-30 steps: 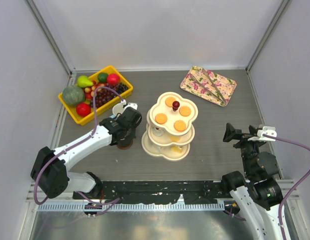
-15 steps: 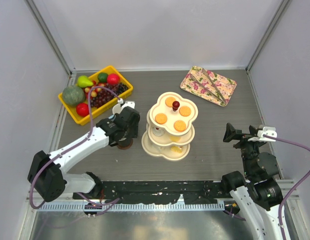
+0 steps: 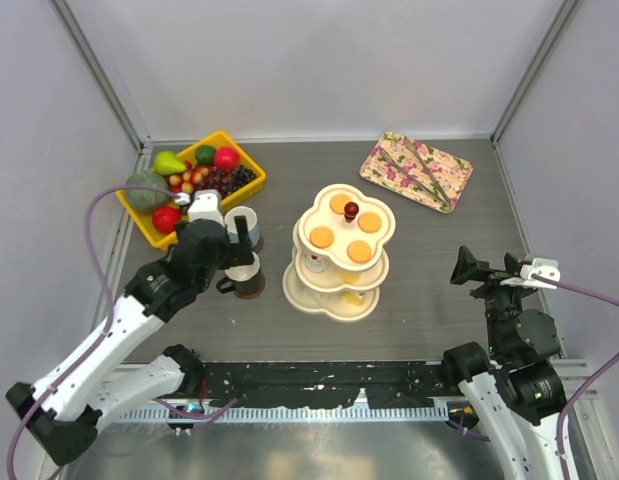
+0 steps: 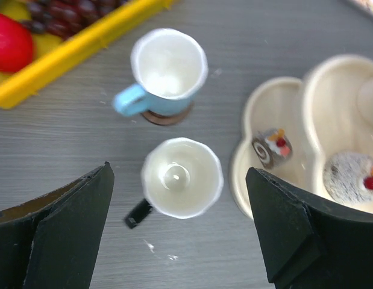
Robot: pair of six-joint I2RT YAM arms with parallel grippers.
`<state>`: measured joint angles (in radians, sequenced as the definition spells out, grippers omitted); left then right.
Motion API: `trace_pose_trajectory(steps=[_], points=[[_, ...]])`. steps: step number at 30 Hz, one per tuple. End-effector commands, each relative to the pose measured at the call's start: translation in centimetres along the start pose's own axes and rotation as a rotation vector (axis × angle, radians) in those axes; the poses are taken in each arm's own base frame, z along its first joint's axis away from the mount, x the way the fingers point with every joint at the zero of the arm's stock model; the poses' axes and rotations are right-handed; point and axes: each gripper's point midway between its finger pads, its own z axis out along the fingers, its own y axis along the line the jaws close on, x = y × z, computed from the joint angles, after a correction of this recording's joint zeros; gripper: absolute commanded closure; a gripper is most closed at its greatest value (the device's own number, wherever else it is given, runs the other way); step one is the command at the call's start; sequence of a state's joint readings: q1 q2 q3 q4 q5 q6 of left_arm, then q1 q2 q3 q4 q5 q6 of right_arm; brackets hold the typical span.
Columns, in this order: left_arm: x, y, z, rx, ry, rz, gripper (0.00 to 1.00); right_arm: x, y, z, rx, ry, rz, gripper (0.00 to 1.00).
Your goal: Serve the afternoon tea
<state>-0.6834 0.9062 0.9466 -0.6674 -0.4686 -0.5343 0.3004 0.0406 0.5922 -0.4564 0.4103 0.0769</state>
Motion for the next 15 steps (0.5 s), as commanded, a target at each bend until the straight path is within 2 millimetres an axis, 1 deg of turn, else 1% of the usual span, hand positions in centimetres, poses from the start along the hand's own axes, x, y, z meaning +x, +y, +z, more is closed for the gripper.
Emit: trace_pose_trajectory(steps=[1,3,6,8,9,11,12,13,14,15], points=[[-3.7,5.4,-3.0,-0.141,-0.161,-0.058,0.01,-1.8,-1.1,-0.3,0.06,-0.049,0.015,0.01],[-4.2,8.0,-4.4,-0.216,-0.229,-0.066,0.01,-2.2,-1.5,-0.5,0.079,-0.051,0.003,0.01],[-5.2,11.7,-7.6,-0.337,-0.355,-0.058,0.01,-2.8,-2.4,-0.8,0.118,-0.059,-0.027,0.01],[-5.6,13.7,-9.6,-0.402,-0.43,-0.055,0.01,-3.0,-2.9,-0.9,0.145,-0.065,-0.041,0.03],[-5.8,14.5,-10.5,-0.421,-0.47,-0.063,0.01,-3.0,-3.5,-1.1,0.166,-0.064,-0.074,0.03],[-5.6,16.0,-11.8,-0.467,-0.537,-0.081,0.01,-3.2,-4.0,-1.3,0.193,-0.077,-0.072,0.04],[-5.6,16.6,-12.4,-0.482,-0.578,-0.096,0.01,-2.9,-4.1,-1.3,0.197,-0.078,-0.07,0.04],[-5.3,17.0,-12.6,-0.491,-0.607,-0.094,0.01,-3.0,-4.4,-1.4,0.213,-0.092,-0.061,0.04],[-5.2,17.5,-13.3,-0.491,-0.653,-0.102,0.01,-2.6,-4.5,-1.3,0.223,-0.088,-0.057,0.05],[-4.9,17.8,-13.1,-0.499,-0.675,-0.104,0.01,-2.8,-4.9,-1.6,0.237,-0.107,-0.043,0.05]])
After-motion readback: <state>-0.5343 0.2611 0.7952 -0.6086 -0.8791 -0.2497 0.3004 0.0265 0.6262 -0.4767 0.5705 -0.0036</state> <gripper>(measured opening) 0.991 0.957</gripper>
